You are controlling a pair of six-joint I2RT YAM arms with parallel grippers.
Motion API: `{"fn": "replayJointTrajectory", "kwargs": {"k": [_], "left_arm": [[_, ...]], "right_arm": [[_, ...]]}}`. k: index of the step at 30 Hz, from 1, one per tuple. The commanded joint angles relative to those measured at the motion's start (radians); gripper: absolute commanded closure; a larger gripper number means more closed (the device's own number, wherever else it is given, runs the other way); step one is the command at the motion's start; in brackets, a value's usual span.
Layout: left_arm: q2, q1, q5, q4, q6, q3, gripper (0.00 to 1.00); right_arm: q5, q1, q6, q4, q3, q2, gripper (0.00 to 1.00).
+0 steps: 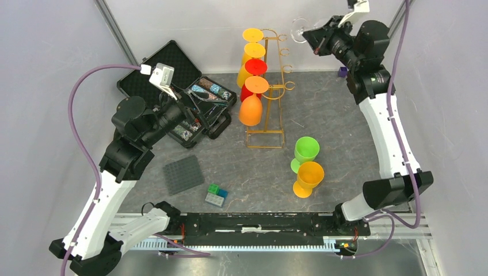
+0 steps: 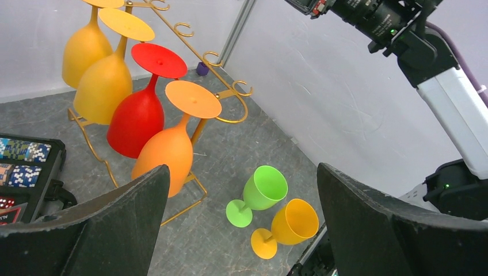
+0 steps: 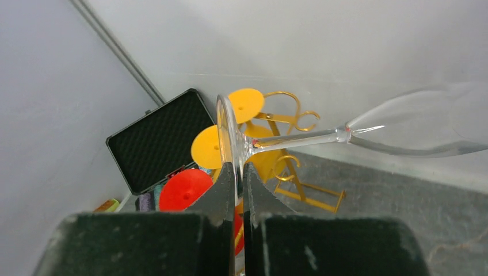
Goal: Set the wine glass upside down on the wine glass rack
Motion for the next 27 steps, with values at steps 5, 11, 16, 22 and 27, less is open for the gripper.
{"fn": "replayJointTrajectory", "kwargs": {"k": [5, 11, 16, 22, 27], "left_arm": [[-0.010, -0.003, -0.014, -0.009, 0.006, -0.010, 0.00], [-0.018, -0.003, -0.015, -0.014, -0.005, -0.026, 0.00], [-0.019, -0.003, -0.018, -0.026, -0.012, -0.029, 0.00], [-0.014, -0.003, -0.016, -0.025, -0.020, -0.031, 0.00], [-0.006, -0.003, -0.014, -0.025, -0.023, -0.025, 0.00]], "right_arm": [[-0.151, -0.134, 0.343, 0.141, -0.076, 0.014, 1.00], [-0.259, -0.187, 0.571, 0.297, -0.197, 0.039, 1.00], [-0.308, -0.203, 0.630, 0.298, -0.191, 0.093, 1.00], [-0.309, -0.204, 0.681, 0.283, -0.195, 0.123, 1.00], [-0.305, -0.202, 0.699, 0.256, -0.203, 0.141, 1.00]]}}
